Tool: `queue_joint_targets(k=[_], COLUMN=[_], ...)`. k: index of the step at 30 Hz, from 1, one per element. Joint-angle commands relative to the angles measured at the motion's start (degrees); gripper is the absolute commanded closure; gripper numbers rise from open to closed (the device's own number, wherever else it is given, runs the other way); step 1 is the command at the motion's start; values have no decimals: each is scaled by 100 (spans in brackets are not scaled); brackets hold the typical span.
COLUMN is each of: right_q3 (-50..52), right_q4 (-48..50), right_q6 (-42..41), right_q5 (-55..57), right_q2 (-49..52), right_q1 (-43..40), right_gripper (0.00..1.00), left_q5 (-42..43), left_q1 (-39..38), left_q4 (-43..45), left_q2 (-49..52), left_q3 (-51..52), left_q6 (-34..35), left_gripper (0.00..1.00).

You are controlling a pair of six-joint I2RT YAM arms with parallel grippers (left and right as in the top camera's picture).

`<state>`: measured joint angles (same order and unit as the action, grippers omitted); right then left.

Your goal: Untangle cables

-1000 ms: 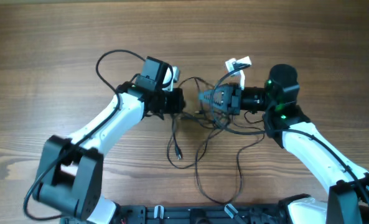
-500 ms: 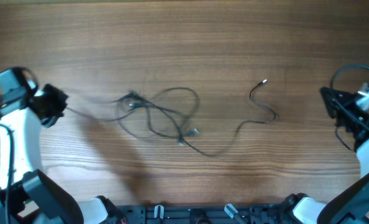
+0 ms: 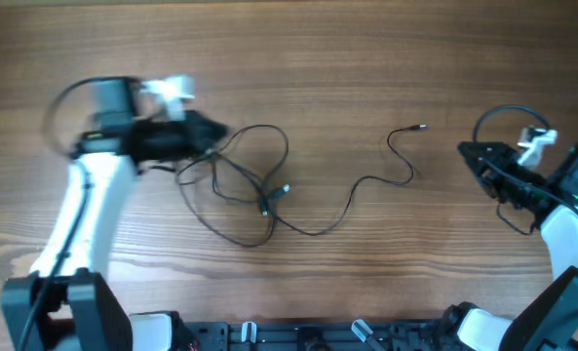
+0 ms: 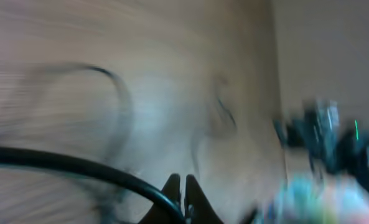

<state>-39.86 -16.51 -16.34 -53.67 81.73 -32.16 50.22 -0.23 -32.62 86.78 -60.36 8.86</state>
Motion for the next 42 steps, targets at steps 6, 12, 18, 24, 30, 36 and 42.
queue_joint_targets(k=[6, 12, 18, 24, 30, 36, 42], right_q3=[-20, -20, -20, -20, -20, -17, -15], right_q4=[-52, -232, -623, -671, -769, -990, -1038], right_q6=[129, 142, 140, 136, 116, 116, 109], right_q5=[702, 785, 1049, 1060, 1058, 1058, 1056], right_q2=[-63, -63, -63, -63, -63, -61, -59], right_q1=[323, 323, 328, 328, 328, 328, 328], right_gripper=[26, 18, 15, 11, 10, 10, 8], left_q5=[-1156, -2439, -4511, -4734, -2343, -2570, -2638], left_q1=[-3368, -3740, -1818, -531, -697, -1888, -2771], left_q4=[1451, 1690, 914, -680, 138, 2057, 3899], left_q2=[-52, -175, -498, -184, -94, 398, 1808], left_q3=[7, 2, 2, 2, 2, 2, -11], left_q6=[101, 511, 2988, 3593, 1565, 3381, 5034], left_gripper=[75, 96, 0, 0, 0, 15, 24])
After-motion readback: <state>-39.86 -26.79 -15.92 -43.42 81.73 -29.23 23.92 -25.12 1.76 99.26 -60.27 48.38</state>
